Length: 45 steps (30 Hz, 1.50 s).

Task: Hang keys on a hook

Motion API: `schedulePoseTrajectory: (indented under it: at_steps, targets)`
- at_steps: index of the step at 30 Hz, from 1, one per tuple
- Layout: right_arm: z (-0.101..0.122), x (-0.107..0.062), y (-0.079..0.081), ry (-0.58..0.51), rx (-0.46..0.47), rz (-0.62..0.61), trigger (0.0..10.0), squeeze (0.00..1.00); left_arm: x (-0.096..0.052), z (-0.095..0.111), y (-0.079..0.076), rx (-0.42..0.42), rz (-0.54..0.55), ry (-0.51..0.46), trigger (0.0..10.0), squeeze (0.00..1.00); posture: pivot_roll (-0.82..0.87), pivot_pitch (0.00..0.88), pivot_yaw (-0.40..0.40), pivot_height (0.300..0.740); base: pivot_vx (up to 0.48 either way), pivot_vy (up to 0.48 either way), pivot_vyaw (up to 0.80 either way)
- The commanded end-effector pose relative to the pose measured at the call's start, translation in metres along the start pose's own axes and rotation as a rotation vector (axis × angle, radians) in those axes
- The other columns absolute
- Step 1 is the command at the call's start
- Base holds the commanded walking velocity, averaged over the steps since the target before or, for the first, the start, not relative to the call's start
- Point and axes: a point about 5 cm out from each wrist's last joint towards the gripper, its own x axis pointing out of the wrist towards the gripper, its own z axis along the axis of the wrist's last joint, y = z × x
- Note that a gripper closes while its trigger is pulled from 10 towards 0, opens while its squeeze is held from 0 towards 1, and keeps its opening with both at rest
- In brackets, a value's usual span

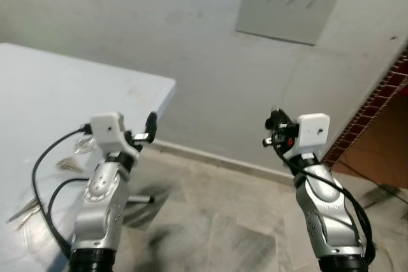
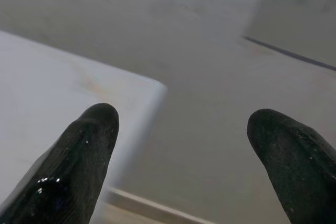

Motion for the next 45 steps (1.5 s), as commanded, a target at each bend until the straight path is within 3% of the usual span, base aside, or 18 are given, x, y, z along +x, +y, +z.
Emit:
schedulePoseTrajectory:
  at_steps: [1,17,26,28,30,33,45]
  targets:
    - [0.006,0.002,-0.001,-0.02,-0.002,-0.009,10.0,0.0,-0.001,0.002,-0.003,0.018,-0.019,-0.002,10.0,0.0,0.04,0.013,-0.049,0.74,0.0,0.0,-0.69]
    - [0.004,0.001,-0.002,-0.01,0.005,-0.027,10.0,0.0,-0.003,-0.004,-0.008,0.012,-0.032,0.024,10.0,0.0,0.03,0.0,-0.049,0.74,0.0,0.0,-0.68]
    - [-0.013,-0.002,-0.013,0.16,0.007,-0.168,10.0,0.0,-0.003,-0.005,-0.009,0.004,-0.049,0.029,10.0,0.0,0.02,0.0,-0.047,0.74,0.0,0.0,0.0]
    - [-0.004,-0.004,-0.011,0.048,-0.061,-0.105,10.0,0.0,-0.003,-0.004,-0.008,0.005,-0.052,0.029,10.0,0.0,0.02,0.0,-0.044,0.74,0.0,0.0,0.0]
    - [-0.001,-0.007,-0.008,0.007,-0.119,-0.058,10.0,0.0,-0.003,-0.003,-0.008,0.003,-0.057,0.025,10.0,0.0,0.02,0.0,-0.044,0.74,0.0,0.0,0.0]
    - [-0.004,-0.007,-0.01,0.039,-0.049,-0.08,10.0,0.0,-0.002,-0.003,-0.009,0.006,-0.065,0.025,10.0,0.0,0.02,0.0,-0.043,0.74,0.0,0.0,0.0]
    - [-0.004,-0.009,-0.002,0.023,-0.016,-0.046,10.0,0.0,-0.001,-0.002,-0.006,0.032,-0.073,0.028,10.0,0.0,0.03,0.0,-0.042,0.74,0.127,0.0,0.0]
